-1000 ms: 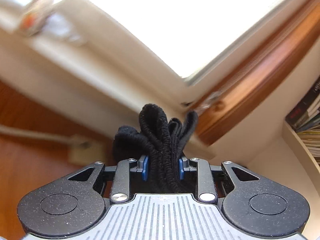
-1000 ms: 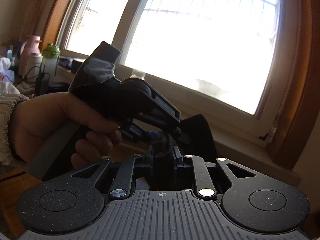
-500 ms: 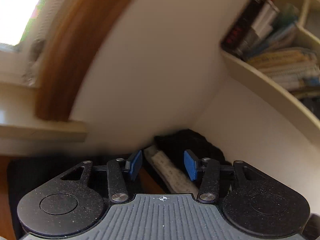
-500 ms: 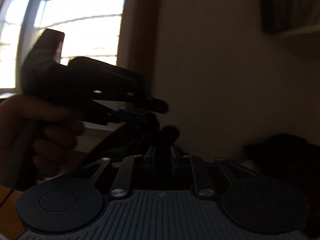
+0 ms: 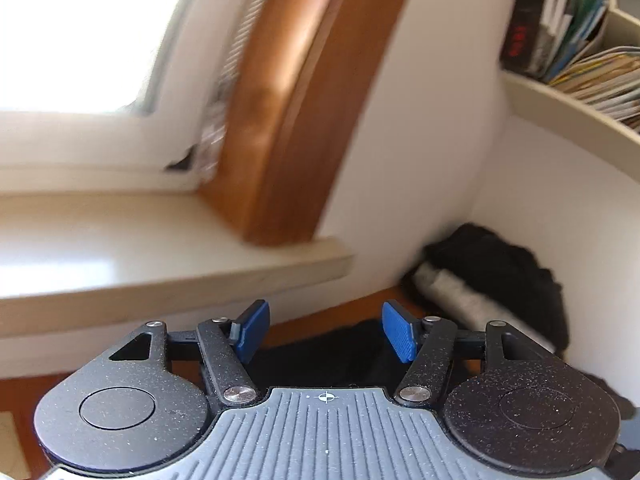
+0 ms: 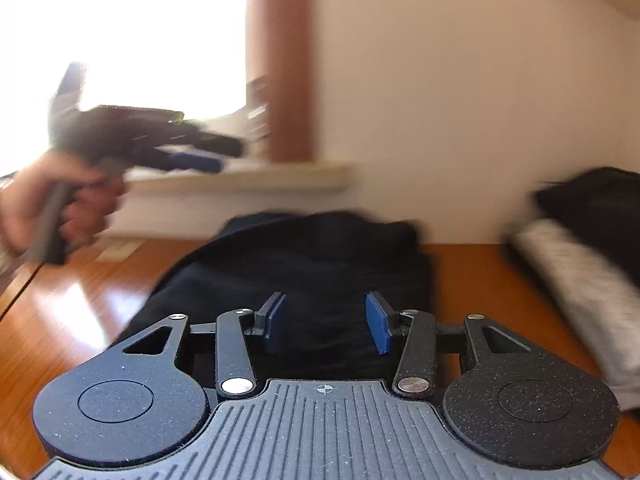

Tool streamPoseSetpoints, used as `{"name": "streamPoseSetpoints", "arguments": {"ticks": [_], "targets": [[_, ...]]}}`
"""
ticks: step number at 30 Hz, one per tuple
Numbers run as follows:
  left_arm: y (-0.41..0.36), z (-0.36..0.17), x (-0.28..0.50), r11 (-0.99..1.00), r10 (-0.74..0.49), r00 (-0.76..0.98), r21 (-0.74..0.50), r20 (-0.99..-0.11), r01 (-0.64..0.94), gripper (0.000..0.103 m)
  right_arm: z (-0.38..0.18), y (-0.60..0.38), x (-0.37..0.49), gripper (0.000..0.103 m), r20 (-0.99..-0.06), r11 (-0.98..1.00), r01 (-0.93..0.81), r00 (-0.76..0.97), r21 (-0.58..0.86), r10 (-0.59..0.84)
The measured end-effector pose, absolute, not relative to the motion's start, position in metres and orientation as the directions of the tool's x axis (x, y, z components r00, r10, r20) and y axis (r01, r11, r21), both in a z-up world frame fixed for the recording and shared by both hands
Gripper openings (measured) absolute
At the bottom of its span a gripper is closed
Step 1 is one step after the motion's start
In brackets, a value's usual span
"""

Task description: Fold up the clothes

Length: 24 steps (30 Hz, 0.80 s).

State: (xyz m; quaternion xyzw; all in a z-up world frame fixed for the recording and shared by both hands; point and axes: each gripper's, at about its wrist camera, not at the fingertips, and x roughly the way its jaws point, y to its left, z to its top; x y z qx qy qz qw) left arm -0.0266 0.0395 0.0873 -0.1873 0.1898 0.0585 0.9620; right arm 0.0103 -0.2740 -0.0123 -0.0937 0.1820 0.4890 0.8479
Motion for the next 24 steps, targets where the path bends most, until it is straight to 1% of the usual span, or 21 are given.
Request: {"name": "streamPoseSetpoints", "arguments": {"ticks": [2, 4, 7, 10, 12, 14, 15, 17, 19, 20, 21, 23, 24], "targets": [[0.048, 0.077, -0.031, 0.92, 0.041, 0.917, -0.342, -0.398, -0.189, 0.067, -0.019, -0.262, -0.005, 0.047, -0.414, 0.485, -0.874, 0.444, -0.006, 0.795], [0.056, 0.067, -0.035, 0.92, 0.036, 0.913, -0.344, -0.407, -0.19, 0.067, -0.028, -0.252, -0.015, 0.052, -0.442, 0.463, -0.886, 0.424, -0.022, 0.79], [0.065, 0.054, -0.041, 0.919, 0.03, 0.909, -0.345, -0.416, -0.188, 0.067, -0.042, -0.243, -0.02, 0.051, -0.506, 0.455, -0.884, 0.442, -0.106, 0.741], [0.067, 0.05, -0.043, 0.922, 0.006, 0.91, -0.35, -0.414, -0.165, 0.067, -0.043, -0.252, -0.009, 0.05, -0.523, 0.462, -0.877, 0.459, -0.134, 0.718], [0.066, 0.048, -0.043, 0.926, -0.019, 0.908, -0.351, -0.418, -0.142, 0.067, -0.039, -0.259, -0.001, 0.049, -0.542, 0.484, -0.853, 0.506, -0.197, 0.671], [0.061, 0.045, -0.043, 0.934, -0.04, 0.905, -0.337, -0.424, -0.117, 0.067, -0.037, -0.27, 0.012, 0.048, -0.548, 0.53, -0.81, 0.57, -0.251, 0.612], [0.059, 0.043, -0.044, 0.939, -0.051, 0.903, -0.329, -0.426, -0.101, 0.067, -0.037, -0.274, 0.019, 0.046, -0.543, 0.567, -0.774, 0.616, -0.283, 0.57], [0.052, 0.041, -0.045, 0.949, -0.068, 0.904, -0.307, -0.422, -0.072, 0.066, -0.036, -0.283, 0.032, 0.044, -0.519, 0.659, -0.673, 0.716, -0.335, 0.467], [0.045, 0.039, -0.047, 0.957, -0.096, 0.907, -0.289, -0.411, -0.03, 0.064, -0.032, -0.294, 0.032, 0.044, -0.487, 0.715, -0.629, 0.749, -0.305, 0.45], [0.042, 0.038, -0.048, 0.96, -0.112, 0.907, -0.281, -0.405, -0.007, 0.059, -0.03, -0.298, 0.03, 0.044, -0.474, 0.733, -0.617, 0.756, -0.286, 0.451], [0.039, 0.038, -0.048, 0.962, -0.128, 0.908, -0.272, -0.399, 0.016, 0.05, -0.029, -0.3, 0.024, 0.044, -0.466, 0.735, -0.624, 0.751, -0.267, 0.468], [0.034, 0.036, -0.05, 0.965, -0.157, 0.907, -0.255, -0.391, 0.058, 0.048, -0.029, -0.302, 0.011, 0.045, -0.442, 0.744, -0.627, 0.749, -0.233, 0.493], [0.031, 0.035, -0.05, 0.966, -0.171, 0.905, -0.246, -0.388, 0.078, 0.042, -0.029, -0.303, 0.005, 0.045, -0.428, 0.748, -0.629, 0.747, -0.21, 0.508]]}}
